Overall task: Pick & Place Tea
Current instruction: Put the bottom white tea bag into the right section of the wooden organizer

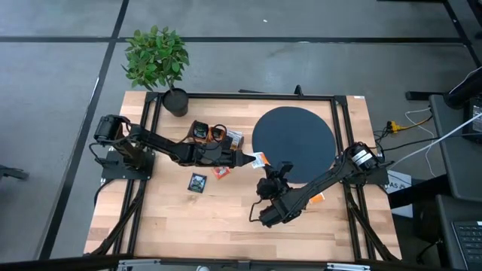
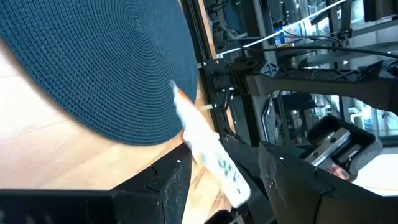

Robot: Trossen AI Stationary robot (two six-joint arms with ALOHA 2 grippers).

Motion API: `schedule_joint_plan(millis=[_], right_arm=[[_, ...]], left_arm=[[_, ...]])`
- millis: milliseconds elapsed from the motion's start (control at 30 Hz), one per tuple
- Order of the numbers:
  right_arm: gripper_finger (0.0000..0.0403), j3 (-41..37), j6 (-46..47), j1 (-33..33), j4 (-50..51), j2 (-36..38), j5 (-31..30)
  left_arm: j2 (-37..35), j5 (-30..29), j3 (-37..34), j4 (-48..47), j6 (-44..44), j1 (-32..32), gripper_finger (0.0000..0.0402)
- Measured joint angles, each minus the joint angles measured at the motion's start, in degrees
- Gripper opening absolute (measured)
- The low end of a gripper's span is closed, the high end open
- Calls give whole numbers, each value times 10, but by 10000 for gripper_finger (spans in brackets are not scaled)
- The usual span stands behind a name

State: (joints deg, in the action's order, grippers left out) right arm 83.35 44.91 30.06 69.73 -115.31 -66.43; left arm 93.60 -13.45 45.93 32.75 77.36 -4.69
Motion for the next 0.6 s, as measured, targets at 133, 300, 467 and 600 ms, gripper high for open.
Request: schedule_joint_plan(millis=[133,300,467,600], right_arm=[[0,0,-22,-11,-23,0,-1],[0,0,-33,-15,-27,0,0],[0,0,-32,-15,-27,0,0],[0,0,-32,-15,-27,0,0]], left_arm=[[0,-1,0,0,-1,0,180],[0,-2,0,0,-2,0,180],[0,-4,0,0,-16,1,180],[0,-4,0,0,-16,6,174]])
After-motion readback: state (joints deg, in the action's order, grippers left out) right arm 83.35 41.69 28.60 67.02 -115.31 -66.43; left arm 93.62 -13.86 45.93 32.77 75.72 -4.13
